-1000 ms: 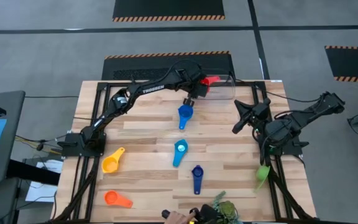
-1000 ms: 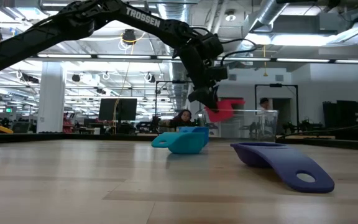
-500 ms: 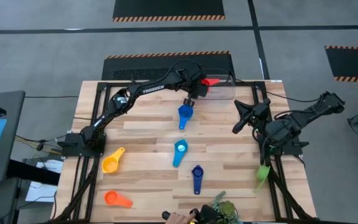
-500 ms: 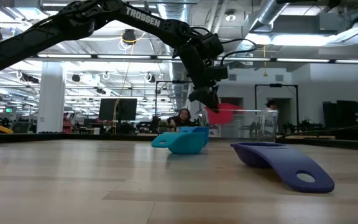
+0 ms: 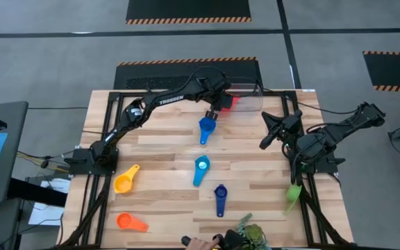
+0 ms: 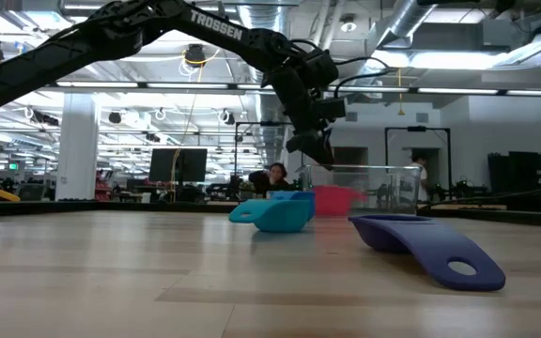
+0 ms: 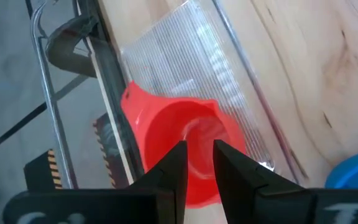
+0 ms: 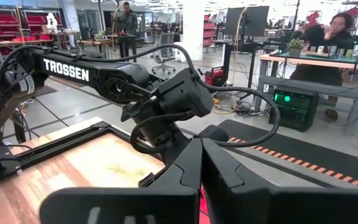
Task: Nest measuring cups in basket
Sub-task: Stack the blue measuring cup on top of the red measuring cup in the transparent bin
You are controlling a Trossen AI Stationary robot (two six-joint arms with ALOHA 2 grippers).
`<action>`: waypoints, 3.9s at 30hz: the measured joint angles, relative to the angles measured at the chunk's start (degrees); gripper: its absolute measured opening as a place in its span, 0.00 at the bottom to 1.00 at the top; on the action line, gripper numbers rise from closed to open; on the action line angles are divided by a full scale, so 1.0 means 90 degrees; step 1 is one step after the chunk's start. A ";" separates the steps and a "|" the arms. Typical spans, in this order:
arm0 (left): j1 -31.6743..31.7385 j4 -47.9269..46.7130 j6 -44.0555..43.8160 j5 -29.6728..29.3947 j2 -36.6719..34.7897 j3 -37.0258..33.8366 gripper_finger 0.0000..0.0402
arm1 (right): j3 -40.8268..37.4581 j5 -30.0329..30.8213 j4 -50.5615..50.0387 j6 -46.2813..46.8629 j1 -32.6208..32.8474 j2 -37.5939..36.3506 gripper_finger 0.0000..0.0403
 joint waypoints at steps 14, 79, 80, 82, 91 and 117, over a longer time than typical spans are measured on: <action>-0.0655 -0.2448 -0.2729 -0.2734 -0.0989 0.0307 0.16 | 0.0002 -0.0003 0.0000 -0.0002 -0.0004 -0.0002 0.06; -0.0544 0.4382 -0.4148 -0.0868 -0.6169 -0.8248 0.30 | 0.0005 -0.0451 -0.0003 0.0228 -0.0070 -0.0002 0.06; -0.0545 0.4404 -0.3942 -0.0780 -0.6074 -0.8250 0.32 | 0.0004 -0.0452 -0.0005 0.0228 -0.0070 -0.0002 0.06; -0.0577 0.4400 -0.3254 -0.0610 -0.5936 -0.8250 0.37 | 0.0002 -0.0452 -0.0004 0.0226 -0.0060 -0.0002 0.06; -0.0968 0.4479 -0.0831 -0.0565 -0.5421 -0.8203 0.45 | 0.0002 -0.0455 -0.0111 0.0223 -0.0058 0.0000 0.06; -0.0831 0.2363 0.1459 -0.0677 -0.3573 -0.6355 0.37 | 0.0002 -0.1142 -0.0482 0.0340 -0.0049 0.0005 0.06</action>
